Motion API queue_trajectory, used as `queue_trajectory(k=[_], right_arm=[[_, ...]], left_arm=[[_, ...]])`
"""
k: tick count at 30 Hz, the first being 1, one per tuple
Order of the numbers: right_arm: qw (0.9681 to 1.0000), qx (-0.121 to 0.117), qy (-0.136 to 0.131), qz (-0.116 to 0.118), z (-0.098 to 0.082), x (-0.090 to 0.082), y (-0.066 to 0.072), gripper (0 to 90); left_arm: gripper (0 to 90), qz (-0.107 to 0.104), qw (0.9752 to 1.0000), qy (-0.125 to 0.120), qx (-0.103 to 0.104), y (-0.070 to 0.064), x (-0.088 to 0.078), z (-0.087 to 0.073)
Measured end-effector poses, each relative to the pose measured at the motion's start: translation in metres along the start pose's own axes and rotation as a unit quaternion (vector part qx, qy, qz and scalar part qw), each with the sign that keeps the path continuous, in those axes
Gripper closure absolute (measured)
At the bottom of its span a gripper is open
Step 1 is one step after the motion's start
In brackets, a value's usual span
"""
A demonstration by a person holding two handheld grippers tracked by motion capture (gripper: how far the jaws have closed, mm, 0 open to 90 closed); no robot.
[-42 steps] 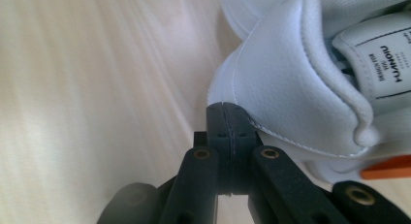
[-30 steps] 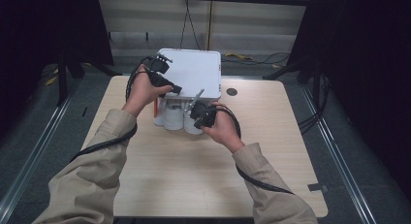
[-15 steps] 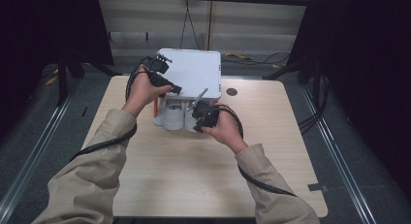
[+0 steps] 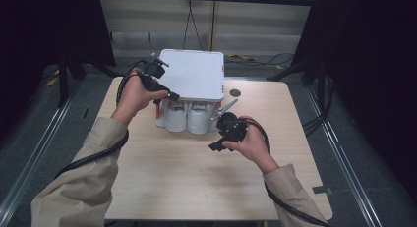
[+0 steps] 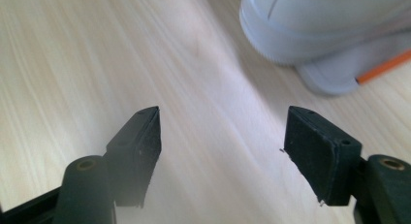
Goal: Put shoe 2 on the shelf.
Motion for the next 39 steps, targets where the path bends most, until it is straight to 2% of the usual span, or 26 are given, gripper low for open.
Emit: queue_trajectory(k=[1,3,5,8,11,13,15,20,25,27,31,34,39], right_arm=[[1.0000,-0.001,-0.002,0.001,-0.003,-0.002,0.000,27.5],[0.9996,0.023,0.005,0.014,-0.013,-0.009,0.002,26.8],[0.9994,0.029,-0.006,0.016,-0.024,-0.015,0.000,26.5],[0.9990,0.039,-0.017,0.014,-0.040,-0.023,-0.002,25.9],[0.9986,0.051,-0.015,0.003,-0.055,-0.028,-0.004,24.4],[0.9987,0.049,-0.013,-0.006,-0.063,-0.030,-0.004,24.1],[0.9983,0.058,-0.014,0.001,-0.074,-0.032,-0.004,23.2],[0.9972,0.071,-0.024,-0.006,-0.095,-0.035,-0.006,20.5],[0.9967,0.077,-0.018,-0.020,-0.113,-0.033,-0.008,20.5],[0.9963,0.080,-0.019,-0.022,-0.119,-0.032,-0.008,20.5],[0.9949,0.091,-0.009,-0.043,-0.131,-0.032,-0.011,20.5],[0.9949,0.092,-0.014,-0.039,-0.139,-0.034,-0.011,20.5],[0.9931,0.105,-0.012,-0.052,-0.156,-0.037,-0.014,20.5]], left_arm=[[22.8,-0.004,1.0000,0.000,-0.001,-0.002,-0.003,-0.005],[22.5,-0.009,1.0000,-0.002,0.002,-0.007,-0.007,-0.015],[21.9,-0.020,0.9998,0.003,0.000,-0.010,-0.007,-0.025],[21.5,-0.018,0.9997,0.013,0.007,-0.014,-0.007,-0.045],[21.5,-0.024,0.9996,0.012,0.006,-0.018,-0.005,-0.062],[21.5,-0.028,0.9995,0.014,0.001,-0.020,-0.002,-0.074],[21.5,-0.032,0.9994,0.017,0.002,-0.023,0.001,-0.086],[21.0,-0.039,0.9991,0.017,-0.005,-0.026,0.008,-0.115],[20.8,-0.049,0.9985,0.020,-0.012,-0.028,0.013,-0.141],[20.7,-0.052,0.9983,0.018,-0.017,-0.027,0.015,-0.149],[20.7,-0.054,0.9980,0.020,-0.025,-0.026,0.018,-0.160],[20.6,-0.049,0.9983,0.021,-0.025,-0.025,0.018,-0.169],[20.6,-0.052,0.9980,0.021,-0.029,-0.024,0.019,-0.185]])
Point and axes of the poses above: each handheld gripper's, and its own axes: x roughly forward along the jaws, z roughly out of its top, y roughly to its left, the point moved 4 cm from there along x, roughly forward along the jaws, and after that the axes turned 6 degrees about z, right-handed, at the moved point
